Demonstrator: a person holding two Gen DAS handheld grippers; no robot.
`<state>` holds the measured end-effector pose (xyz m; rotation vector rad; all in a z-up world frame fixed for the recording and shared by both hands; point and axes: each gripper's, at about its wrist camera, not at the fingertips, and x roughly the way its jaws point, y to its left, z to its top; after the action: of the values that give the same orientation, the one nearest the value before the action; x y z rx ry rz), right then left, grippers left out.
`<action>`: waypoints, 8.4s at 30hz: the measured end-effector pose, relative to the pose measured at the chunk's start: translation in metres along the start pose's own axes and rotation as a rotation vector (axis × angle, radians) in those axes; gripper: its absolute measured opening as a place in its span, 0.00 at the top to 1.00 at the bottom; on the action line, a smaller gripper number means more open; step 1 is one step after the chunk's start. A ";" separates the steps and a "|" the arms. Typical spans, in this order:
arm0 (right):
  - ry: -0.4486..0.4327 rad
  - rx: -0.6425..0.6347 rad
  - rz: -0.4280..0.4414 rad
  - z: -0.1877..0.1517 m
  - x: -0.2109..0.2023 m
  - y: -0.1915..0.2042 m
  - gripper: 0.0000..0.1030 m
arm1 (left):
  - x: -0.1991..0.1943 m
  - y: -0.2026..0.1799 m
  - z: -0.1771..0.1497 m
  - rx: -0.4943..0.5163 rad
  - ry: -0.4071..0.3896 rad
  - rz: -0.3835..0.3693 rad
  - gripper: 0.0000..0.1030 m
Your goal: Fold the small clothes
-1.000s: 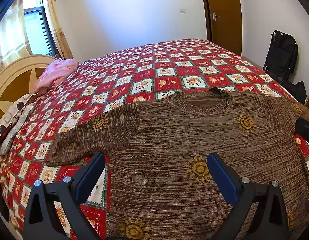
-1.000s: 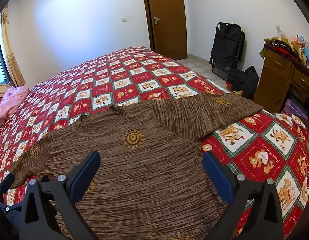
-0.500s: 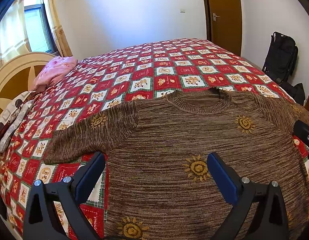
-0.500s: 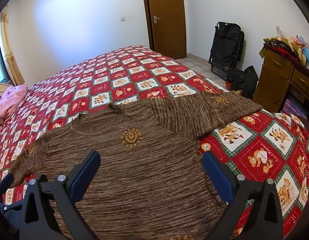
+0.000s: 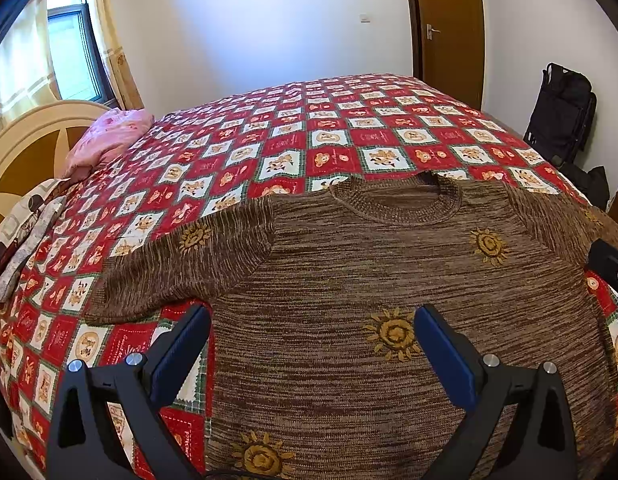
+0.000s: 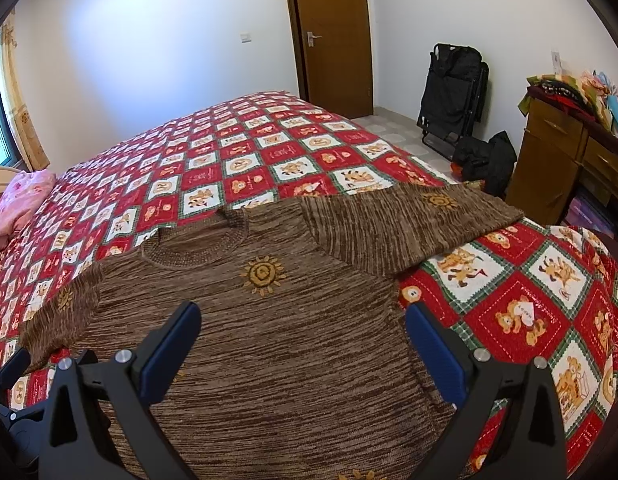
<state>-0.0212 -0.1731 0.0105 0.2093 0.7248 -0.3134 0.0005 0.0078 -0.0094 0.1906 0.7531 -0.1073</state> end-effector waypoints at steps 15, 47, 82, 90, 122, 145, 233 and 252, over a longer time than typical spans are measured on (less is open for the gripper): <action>-0.007 0.008 -0.019 0.002 0.004 -0.012 0.00 | 0.003 0.003 0.000 -0.008 0.013 -0.010 0.01; 0.251 0.555 -0.081 0.085 0.141 -0.293 0.59 | 0.035 0.011 0.003 -0.032 0.080 -0.018 0.01; 0.203 -0.473 0.319 -0.030 0.110 0.158 0.72 | 0.005 0.139 -0.015 -0.234 0.005 0.090 0.01; 0.149 -0.394 0.487 -0.015 0.082 0.132 0.44 | 0.013 0.129 -0.016 -0.190 0.006 0.087 0.01; 0.116 -0.156 0.074 0.039 0.115 0.012 0.46 | 0.016 0.117 -0.014 -0.197 0.036 0.057 0.01; 0.146 -0.080 0.081 0.051 0.110 -0.092 0.82 | 0.005 0.089 -0.005 -0.117 0.007 0.062 0.01; 0.278 -0.333 0.317 -0.001 0.157 0.086 0.60 | 0.080 0.130 -0.033 -0.380 0.163 0.034 0.43; 0.238 -0.196 0.382 0.046 0.173 0.052 0.36 | 0.112 0.130 -0.037 -0.441 0.192 0.121 0.43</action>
<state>0.1473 -0.1737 -0.0693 0.1955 0.9263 0.1497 0.0785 0.1398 -0.0958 -0.1766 0.9354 0.1952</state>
